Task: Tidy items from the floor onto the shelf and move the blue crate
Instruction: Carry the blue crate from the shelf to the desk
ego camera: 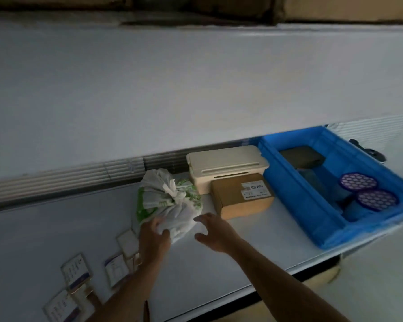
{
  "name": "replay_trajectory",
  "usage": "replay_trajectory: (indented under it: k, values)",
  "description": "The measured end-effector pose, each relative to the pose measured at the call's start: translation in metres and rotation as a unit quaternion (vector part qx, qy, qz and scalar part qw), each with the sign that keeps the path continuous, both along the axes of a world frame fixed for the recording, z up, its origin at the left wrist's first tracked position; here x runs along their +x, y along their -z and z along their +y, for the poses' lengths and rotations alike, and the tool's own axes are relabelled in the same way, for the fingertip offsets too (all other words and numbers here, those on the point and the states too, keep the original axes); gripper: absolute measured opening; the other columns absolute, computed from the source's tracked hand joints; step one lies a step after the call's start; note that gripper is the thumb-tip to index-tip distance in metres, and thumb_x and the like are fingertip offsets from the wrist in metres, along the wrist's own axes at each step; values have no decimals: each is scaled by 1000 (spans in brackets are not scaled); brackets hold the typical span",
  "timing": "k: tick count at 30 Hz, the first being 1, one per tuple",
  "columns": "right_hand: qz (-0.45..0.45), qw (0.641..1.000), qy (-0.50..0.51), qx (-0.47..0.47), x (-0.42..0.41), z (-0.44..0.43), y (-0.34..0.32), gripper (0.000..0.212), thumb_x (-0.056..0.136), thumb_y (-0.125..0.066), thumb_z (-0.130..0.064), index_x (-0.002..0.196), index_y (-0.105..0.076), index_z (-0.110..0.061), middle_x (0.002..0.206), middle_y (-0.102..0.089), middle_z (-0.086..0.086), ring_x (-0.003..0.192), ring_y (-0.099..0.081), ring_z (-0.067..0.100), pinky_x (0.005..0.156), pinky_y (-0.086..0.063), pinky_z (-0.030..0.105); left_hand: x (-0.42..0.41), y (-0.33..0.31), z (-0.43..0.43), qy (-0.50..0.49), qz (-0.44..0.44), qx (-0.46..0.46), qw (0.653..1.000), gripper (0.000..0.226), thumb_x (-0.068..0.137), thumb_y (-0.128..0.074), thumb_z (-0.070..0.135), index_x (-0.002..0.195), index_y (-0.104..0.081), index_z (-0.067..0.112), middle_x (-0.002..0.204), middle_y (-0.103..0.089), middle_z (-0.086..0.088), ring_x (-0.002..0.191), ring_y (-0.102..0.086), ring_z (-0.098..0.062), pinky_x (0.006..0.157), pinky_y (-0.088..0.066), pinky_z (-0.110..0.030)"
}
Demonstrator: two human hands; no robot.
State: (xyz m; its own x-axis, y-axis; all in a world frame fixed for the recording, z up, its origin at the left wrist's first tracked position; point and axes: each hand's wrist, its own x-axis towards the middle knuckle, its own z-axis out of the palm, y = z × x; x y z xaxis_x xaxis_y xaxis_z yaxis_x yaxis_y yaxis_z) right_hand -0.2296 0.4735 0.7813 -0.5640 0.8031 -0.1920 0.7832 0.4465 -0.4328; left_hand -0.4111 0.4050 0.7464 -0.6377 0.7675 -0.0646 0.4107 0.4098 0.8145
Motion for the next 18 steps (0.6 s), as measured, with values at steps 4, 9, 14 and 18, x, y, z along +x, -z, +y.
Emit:
replay_trajectory:
  k: [4,9,14,18]
  values:
    - [18,997,78,7,97,-36,-29,46,91,-56,-46,135,-53,-35,134,-61,-8,118,-59,12,98,-48,32,62,-8,4,102,-45,0,994,21,82,-64,9,98,-69,23,98,-72,-6,94,-66,-28,77,-48,-33]
    - [46,962,263,50,243,-55,-49,29,88,-59,-41,114,-67,-33,100,-72,-13,84,-67,2,78,-56,25,162,-30,45,250,-114,-23,961,18,71,-65,42,84,-66,30,94,-70,-3,93,-66,-27,76,-49,-32]
    - [129,859,493,34,364,-18,-50,29,85,-62,-41,107,-71,-24,99,-76,-5,94,-70,19,84,-54,32,287,-45,125,278,-156,-59,946,12,82,-69,30,91,-67,23,107,-72,-11,99,-66,-29,88,-50,-41]
    - [244,777,572,-95,426,36,-45,68,74,-61,-66,117,-61,-12,106,-65,3,96,-65,26,91,-53,42,366,-58,189,211,-276,-137,928,54,82,-67,50,124,-54,18,124,-58,-7,115,-57,-32,87,-49,-46]
